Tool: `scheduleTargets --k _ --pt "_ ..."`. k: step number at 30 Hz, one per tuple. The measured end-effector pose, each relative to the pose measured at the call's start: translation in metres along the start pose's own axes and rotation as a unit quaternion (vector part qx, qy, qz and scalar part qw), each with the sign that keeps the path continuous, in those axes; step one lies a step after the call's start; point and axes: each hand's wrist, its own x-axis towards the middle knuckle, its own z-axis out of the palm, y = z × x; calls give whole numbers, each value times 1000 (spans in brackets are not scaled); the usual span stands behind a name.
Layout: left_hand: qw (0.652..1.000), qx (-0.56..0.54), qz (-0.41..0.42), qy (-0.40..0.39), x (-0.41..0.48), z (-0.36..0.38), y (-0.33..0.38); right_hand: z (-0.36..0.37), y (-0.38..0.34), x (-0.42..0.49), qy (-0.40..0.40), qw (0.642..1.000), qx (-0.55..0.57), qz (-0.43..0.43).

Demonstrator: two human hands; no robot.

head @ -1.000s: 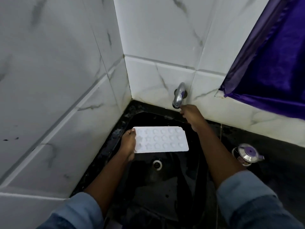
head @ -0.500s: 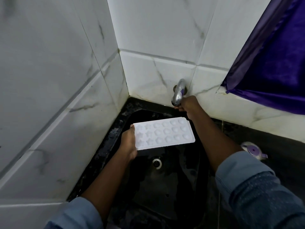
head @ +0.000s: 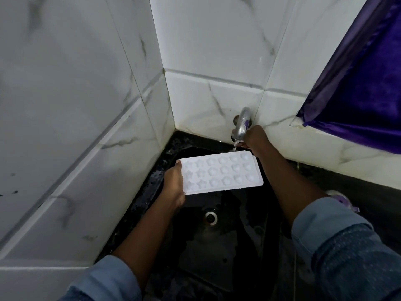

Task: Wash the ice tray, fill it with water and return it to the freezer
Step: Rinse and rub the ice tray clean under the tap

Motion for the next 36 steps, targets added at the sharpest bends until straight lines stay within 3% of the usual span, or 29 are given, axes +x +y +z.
scheduleTargets --k 7,14,23,31,36 --pt "1000 14 8 4 4 -2 -1 -21 12 -27 -15 998 56 13" --pt "1000 17 4 -9 2 10 -4 -57 70 -77 20 997 -66 -18" --pt "998 43 -32 -44 0 54 -31 -90 120 -103 62 996 -66 -13" --pt "988 20 -74 -134 -13 95 -32 -117 116 -94 132 985 -112 2" --pt "981 -11 -92 -169 -8 102 -17 -119 109 -85 134 988 -78 15"
